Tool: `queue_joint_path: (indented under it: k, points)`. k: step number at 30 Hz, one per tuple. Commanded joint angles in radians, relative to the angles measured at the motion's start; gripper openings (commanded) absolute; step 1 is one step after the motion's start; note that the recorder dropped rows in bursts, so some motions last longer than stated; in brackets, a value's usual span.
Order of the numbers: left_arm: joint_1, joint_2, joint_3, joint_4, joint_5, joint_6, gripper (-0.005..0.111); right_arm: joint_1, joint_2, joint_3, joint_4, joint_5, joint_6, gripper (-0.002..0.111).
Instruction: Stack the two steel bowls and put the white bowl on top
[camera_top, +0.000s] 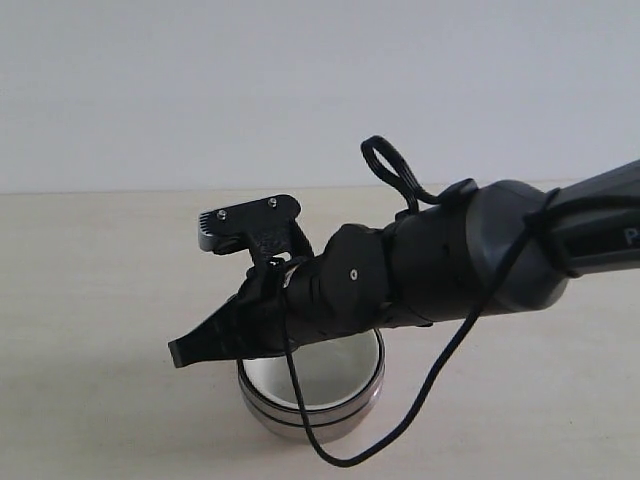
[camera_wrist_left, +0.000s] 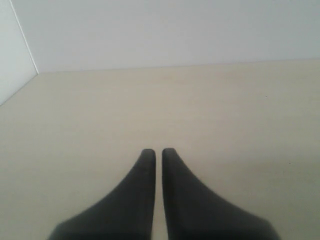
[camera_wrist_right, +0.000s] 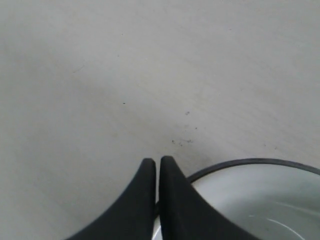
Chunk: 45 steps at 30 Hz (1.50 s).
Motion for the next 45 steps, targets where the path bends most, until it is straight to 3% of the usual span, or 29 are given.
queue_joint_path:
  k: [1, 8, 14, 23, 31, 45]
  points:
    - [0.004, -0.003, 0.004, -0.005, 0.0, -0.008, 0.004, 0.0, -0.045, -0.004, 0.002, 0.009, -0.032, 0.0]
    - [0.004, -0.003, 0.004, -0.005, 0.0, -0.008, 0.004, -0.01, -0.177, -0.004, -0.002, 0.023, -0.096, 0.0]
    - [0.004, -0.003, 0.004, -0.005, 0.0, -0.008, 0.004, -0.099, -0.306, -0.004, -0.024, 0.187, -0.111, 0.0]
    - [0.004, -0.003, 0.004, -0.005, 0.0, -0.008, 0.004, -0.25, -0.582, -0.002, -0.185, 0.363, -0.073, 0.0]
    - [0.004, -0.003, 0.004, -0.005, 0.0, -0.008, 0.004, -0.375, -0.901, -0.002, -0.464, 0.483, 0.137, 0.0]
    - [0.004, -0.003, 0.004, -0.005, 0.0, -0.008, 0.004, -0.391, -1.352, -0.002, -0.586, 0.495, 0.237, 0.0]
